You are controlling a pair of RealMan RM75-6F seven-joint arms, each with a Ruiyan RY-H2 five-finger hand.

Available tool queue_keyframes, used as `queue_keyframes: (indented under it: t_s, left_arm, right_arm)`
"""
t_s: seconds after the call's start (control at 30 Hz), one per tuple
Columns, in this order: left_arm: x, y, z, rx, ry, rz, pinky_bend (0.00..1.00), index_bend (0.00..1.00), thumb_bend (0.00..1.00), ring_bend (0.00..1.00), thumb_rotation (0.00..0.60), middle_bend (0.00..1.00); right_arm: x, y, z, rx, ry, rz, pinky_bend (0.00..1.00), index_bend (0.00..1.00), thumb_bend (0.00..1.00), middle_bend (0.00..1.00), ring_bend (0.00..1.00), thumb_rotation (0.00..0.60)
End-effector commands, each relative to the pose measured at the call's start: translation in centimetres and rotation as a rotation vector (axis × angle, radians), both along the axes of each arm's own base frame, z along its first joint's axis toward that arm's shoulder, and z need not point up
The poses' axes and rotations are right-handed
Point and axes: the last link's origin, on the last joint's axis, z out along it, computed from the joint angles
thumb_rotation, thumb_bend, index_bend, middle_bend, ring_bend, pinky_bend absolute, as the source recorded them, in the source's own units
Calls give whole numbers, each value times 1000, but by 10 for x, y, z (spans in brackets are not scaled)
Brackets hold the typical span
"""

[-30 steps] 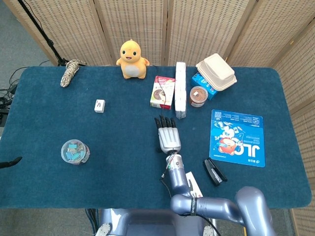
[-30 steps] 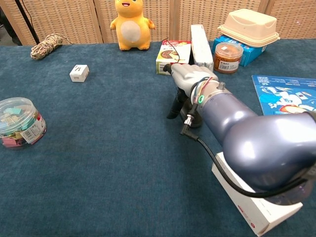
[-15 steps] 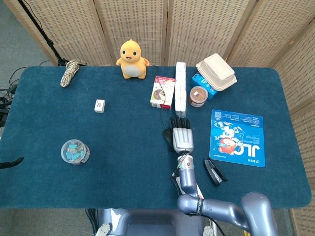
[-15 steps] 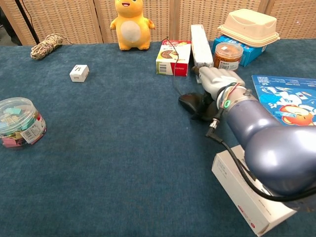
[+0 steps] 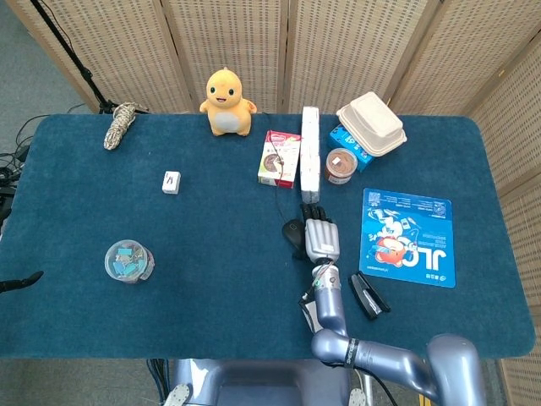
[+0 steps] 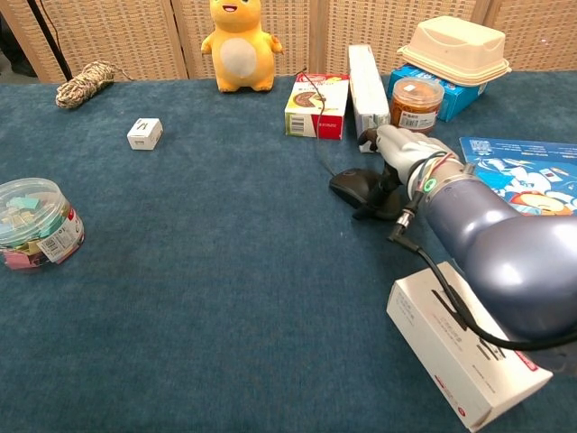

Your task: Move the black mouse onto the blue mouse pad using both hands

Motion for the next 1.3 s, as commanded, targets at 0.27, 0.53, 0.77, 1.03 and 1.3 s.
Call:
queue_keyframes:
  t_s: [0.27, 0.53, 0.77, 1.03, 1.3]
  left_arm:
    - [0, 1, 0, -6, -4, 1, 0, 0, 0, 0, 600, 0]
    - [0, 1, -2, -13, -5, 2, 0, 0, 0, 0, 600, 0]
    - [1, 3, -5, -27, -1, 3, 0, 0, 0, 0, 600, 0]
    - [2, 3, -9, -41, 6, 5, 0, 0, 0, 0, 600, 0]
    - [6, 4, -14, -63, 6, -5, 0, 0, 0, 0, 600, 0]
  right_arm:
    - [-3, -5, -3, -50, -27, 7, 589, 476, 326, 469, 458, 600]
    - [4, -4, 17, -104, -80, 54, 611, 510, 491, 497, 483, 600]
    - [3, -5, 73, -223, -136, 74, 611, 524, 571, 513, 492, 600]
    - [-39, -15, 138, -361, -144, -48, 611, 525, 604, 513, 493, 600]
    - [-114, -17, 161, -439, -137, -302, 611, 529, 630, 515, 495, 600]
